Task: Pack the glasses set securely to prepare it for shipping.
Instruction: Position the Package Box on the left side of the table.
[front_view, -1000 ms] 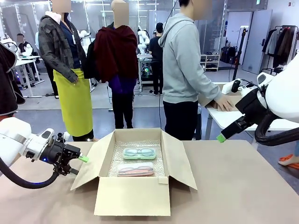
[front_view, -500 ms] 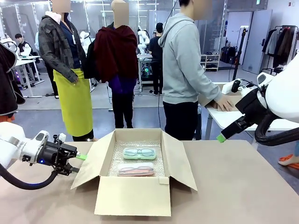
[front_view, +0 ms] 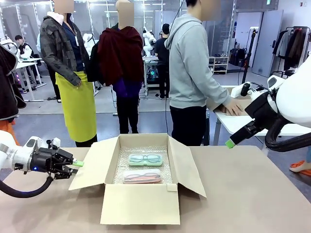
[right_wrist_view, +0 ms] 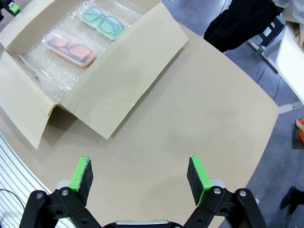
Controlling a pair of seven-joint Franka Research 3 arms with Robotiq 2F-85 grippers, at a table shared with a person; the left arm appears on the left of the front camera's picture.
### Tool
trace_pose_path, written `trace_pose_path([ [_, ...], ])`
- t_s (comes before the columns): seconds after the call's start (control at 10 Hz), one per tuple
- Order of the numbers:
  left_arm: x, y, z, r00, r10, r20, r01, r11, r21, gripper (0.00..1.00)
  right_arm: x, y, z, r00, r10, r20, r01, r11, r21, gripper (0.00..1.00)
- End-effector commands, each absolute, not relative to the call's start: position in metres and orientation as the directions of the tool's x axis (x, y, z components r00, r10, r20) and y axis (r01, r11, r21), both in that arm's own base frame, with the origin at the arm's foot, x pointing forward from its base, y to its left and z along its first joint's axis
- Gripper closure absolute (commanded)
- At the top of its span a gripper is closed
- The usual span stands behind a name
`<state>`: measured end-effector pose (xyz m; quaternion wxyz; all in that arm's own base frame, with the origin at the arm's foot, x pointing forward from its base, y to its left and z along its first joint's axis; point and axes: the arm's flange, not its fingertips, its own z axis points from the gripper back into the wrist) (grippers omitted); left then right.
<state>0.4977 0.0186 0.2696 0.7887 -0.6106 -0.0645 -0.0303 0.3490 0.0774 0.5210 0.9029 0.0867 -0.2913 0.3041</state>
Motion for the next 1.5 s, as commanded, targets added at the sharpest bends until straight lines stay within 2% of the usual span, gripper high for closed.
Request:
trace_pose_path([
  [0.0, 0.4995, 0.0223, 0.2721, 0.983, 0.042, 0.179, 0.169, 0.181, -0.969, 0.75, 0.3485, 0.0783, 0.5222, 0.643, 0.500, 0.580, -0.598, 0.801, -0.027, 0.00],
  [0.1, 0.4995, 0.0224, 0.2754, 0.982, 0.043, 0.186, 0.176, 0.168, -0.970, 0.88, 0.3485, 0.0783, 0.5222, 0.643, 0.500, 0.580, -0.598, 0.801, -0.027, 0.00],
  [0.3, 0.4990, 0.0218, 0.2795, 0.979, 0.040, 0.199, 0.190, 0.158, -0.969, 1.00, 0.3485, 0.0783, 0.5222, 0.643, 0.500, 0.580, -0.598, 0.801, -0.027, 0.00],
  [1.3, 0.4987, 0.0214, 0.2796, 0.985, 0.025, 0.170, 0.162, 0.190, -0.968, 1.00, 0.3485, 0.0783, 0.5222, 0.643, 0.500, 0.580, -0.598, 0.801, -0.027, 0.00],
  [1.4, 0.4988, 0.0213, 0.2799, 0.985, 0.024, 0.168, 0.161, 0.189, -0.969, 0.98, 0.3485, 0.0783, 0.5222, 0.643, 0.500, 0.580, -0.598, 0.801, -0.027, 0.00],
])
